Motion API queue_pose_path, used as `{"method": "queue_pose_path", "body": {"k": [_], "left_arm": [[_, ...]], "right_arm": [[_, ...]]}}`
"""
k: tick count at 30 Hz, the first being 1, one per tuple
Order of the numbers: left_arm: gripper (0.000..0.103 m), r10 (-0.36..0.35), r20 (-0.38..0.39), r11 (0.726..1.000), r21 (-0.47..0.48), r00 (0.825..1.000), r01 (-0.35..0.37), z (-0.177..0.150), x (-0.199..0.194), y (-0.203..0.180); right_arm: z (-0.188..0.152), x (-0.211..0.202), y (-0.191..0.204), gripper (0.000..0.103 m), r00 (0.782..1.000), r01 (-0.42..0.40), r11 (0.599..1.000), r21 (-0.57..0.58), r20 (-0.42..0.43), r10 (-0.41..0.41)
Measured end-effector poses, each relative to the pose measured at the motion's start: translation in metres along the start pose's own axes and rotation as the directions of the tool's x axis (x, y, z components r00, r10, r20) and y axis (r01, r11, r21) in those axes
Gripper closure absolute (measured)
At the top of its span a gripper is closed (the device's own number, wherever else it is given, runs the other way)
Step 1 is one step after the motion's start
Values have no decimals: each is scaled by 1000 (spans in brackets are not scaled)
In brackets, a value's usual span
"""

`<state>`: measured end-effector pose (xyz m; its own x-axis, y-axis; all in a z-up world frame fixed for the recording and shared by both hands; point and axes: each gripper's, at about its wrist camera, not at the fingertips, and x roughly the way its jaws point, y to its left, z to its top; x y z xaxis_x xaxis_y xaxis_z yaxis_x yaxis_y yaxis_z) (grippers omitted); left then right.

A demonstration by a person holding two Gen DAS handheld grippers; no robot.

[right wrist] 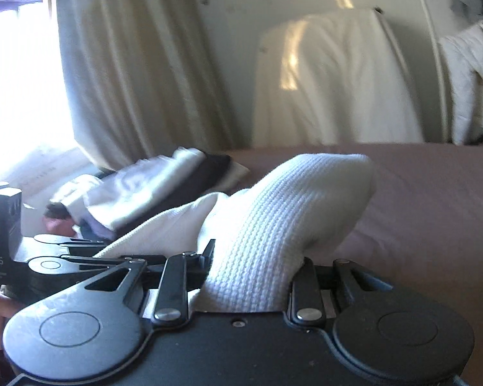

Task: Fold clothes
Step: 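Grasp the folded garment end with the left tool while the right tool holds the other end, then carry the folded white garment with both tools toward the clothes stack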

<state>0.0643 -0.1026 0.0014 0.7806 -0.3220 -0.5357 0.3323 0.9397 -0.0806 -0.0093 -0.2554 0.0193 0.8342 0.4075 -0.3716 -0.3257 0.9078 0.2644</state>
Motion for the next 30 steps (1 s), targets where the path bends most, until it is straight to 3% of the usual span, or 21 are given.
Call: {"method": "queue_pose_path", "body": {"k": [7,12,15,20,25,28,30], "left_arm": [[87,161,99,982,83,982,-170,49,-65,69],[87,284,155,931,190,946,-310,115,-113,105],[87,321,161,921,177,933,-347,163,-147,136],[87,396,203,884,178,896,-431,225,-199,167],[87,444,222,861,164,868,-482,246,-202,210],[87,474,254,834,178,843,-522,244,-180,241],[87,472,291,833,162,832,-529,238,-159,268]], "right_arm": [[53,34,57,72,985,-163,986,-38,59,165],[111,59,101,72,953,-271,962,-10,136,270],[149,66,133,72,934,-314,949,-14,174,311],[202,69,178,72,897,-376,927,-13,246,367],[217,105,207,72,885,-392,920,-25,263,385],[216,136,220,72,885,-377,924,-66,268,380],[213,162,226,72,882,-359,927,-110,285,375]]}}
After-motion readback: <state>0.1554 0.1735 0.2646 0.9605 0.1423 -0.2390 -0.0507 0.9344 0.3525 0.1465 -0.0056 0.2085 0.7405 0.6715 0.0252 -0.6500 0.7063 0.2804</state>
